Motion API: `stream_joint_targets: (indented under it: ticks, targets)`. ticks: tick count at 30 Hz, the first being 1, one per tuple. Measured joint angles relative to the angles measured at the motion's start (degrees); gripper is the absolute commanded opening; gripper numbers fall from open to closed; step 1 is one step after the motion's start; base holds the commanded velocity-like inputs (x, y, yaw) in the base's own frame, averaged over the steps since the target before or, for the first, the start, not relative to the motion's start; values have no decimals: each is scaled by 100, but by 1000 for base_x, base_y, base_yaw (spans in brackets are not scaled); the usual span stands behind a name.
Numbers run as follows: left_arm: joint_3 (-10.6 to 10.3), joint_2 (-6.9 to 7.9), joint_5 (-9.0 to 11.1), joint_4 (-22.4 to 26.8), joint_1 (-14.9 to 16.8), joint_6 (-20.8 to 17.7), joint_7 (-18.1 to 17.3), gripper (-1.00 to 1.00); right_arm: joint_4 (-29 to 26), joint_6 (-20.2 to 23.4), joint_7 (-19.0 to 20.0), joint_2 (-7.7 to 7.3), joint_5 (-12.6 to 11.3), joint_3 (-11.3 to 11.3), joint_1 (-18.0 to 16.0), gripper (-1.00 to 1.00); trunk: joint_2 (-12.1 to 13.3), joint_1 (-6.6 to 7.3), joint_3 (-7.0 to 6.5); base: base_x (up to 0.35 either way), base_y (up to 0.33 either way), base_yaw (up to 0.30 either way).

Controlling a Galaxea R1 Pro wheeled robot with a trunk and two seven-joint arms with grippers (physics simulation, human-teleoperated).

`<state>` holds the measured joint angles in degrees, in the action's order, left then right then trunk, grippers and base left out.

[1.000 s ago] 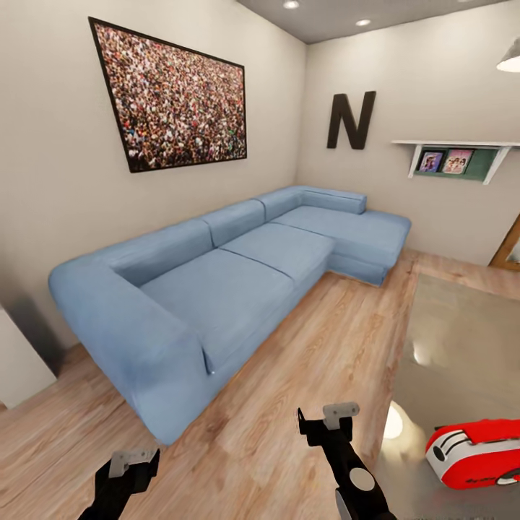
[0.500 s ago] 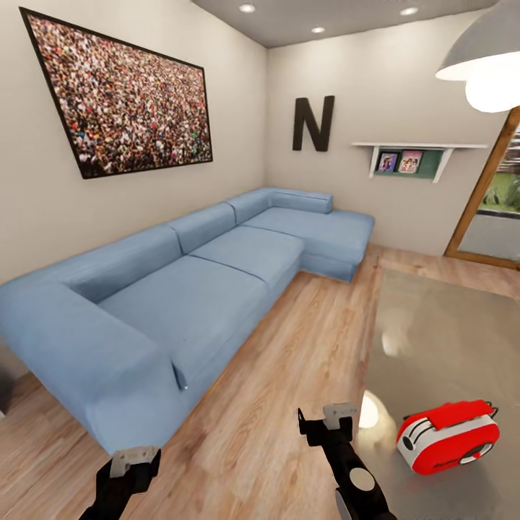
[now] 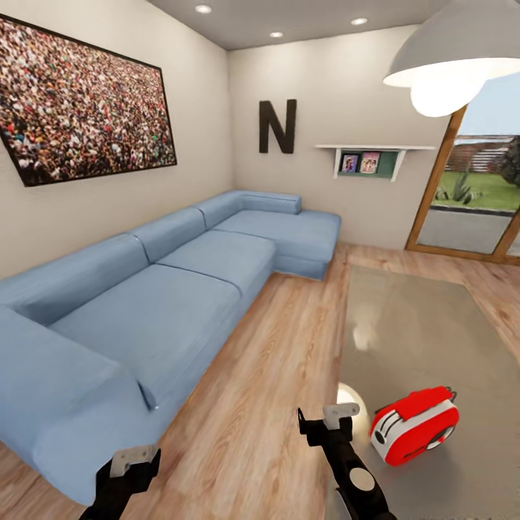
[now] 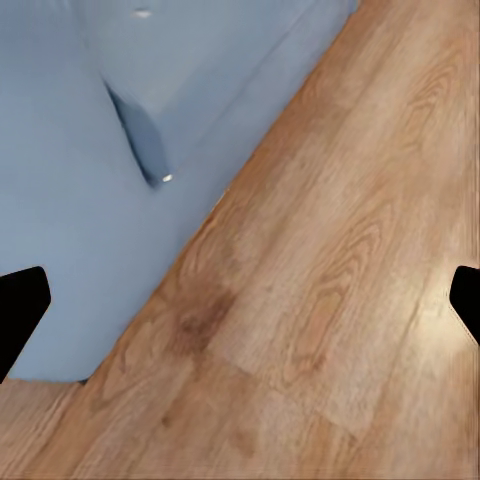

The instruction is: Turn on the radio receiver that's on the table in the living room.

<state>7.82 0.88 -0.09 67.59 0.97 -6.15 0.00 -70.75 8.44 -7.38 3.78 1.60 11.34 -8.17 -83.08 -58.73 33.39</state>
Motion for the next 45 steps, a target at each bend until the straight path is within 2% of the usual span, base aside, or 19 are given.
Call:
stream_joint_targets:
  ticks: [13,45]
  targets:
    - [0,0,0,8,0,0,0,100,0,0,0,0,-2,0,0,100,0,0,-43,80,0,-268]
    - [0,0,0,18,0,0,0,100,0,0,0,0,-2,2,0,100,0,0,-147,2,0,-268]
